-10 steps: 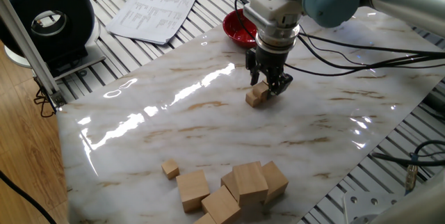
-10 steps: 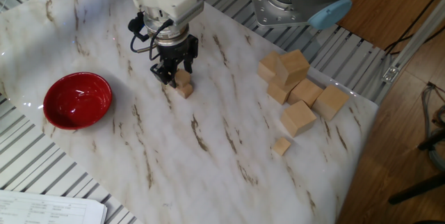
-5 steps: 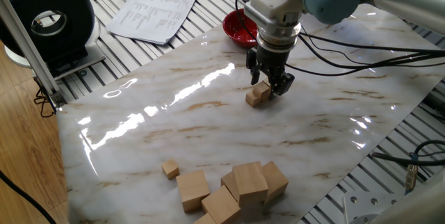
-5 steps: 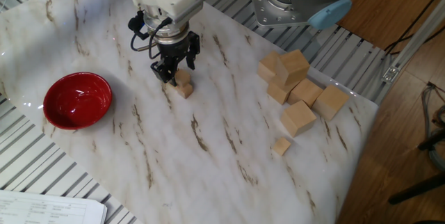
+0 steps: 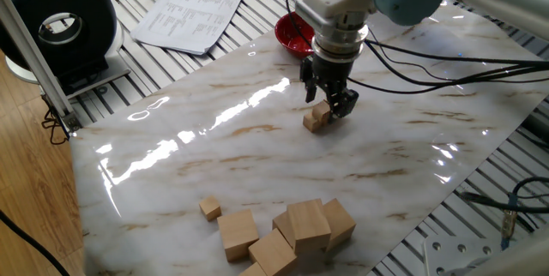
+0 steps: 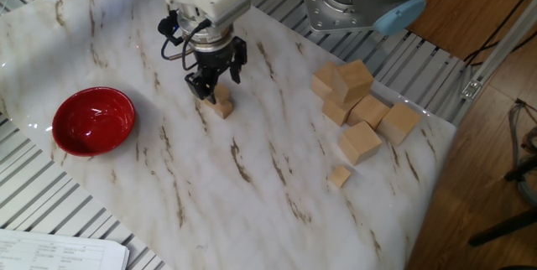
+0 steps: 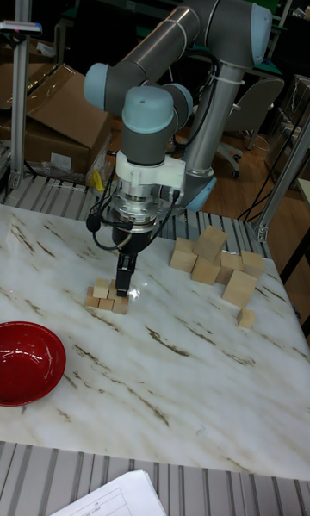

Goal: Stack the blocks into a pyramid shape

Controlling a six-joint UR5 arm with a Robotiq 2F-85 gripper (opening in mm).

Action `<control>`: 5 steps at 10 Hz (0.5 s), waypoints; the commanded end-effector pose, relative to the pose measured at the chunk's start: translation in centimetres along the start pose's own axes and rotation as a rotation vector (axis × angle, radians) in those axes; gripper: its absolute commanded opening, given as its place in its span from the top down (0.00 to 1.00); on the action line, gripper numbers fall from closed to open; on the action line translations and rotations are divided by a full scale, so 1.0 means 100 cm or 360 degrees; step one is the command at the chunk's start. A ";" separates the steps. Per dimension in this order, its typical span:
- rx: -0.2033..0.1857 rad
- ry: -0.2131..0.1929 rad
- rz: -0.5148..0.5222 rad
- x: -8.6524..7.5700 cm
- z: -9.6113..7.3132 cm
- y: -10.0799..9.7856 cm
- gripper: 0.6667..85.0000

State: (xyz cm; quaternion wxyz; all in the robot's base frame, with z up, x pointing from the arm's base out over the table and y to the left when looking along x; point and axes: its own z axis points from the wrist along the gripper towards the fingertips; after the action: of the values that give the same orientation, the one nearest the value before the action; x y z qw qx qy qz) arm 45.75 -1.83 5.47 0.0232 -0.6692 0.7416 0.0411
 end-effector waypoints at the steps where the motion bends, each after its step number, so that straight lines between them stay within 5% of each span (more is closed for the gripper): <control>1: 0.0026 0.0018 0.0074 -0.026 -0.013 -0.004 0.23; 5: 0.0070 -0.0007 0.0144 -0.047 -0.010 -0.011 0.25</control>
State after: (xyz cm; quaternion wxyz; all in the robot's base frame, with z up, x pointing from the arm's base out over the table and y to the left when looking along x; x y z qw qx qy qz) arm 46.68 1.15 6.66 0.0260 -0.6471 0.7614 0.0287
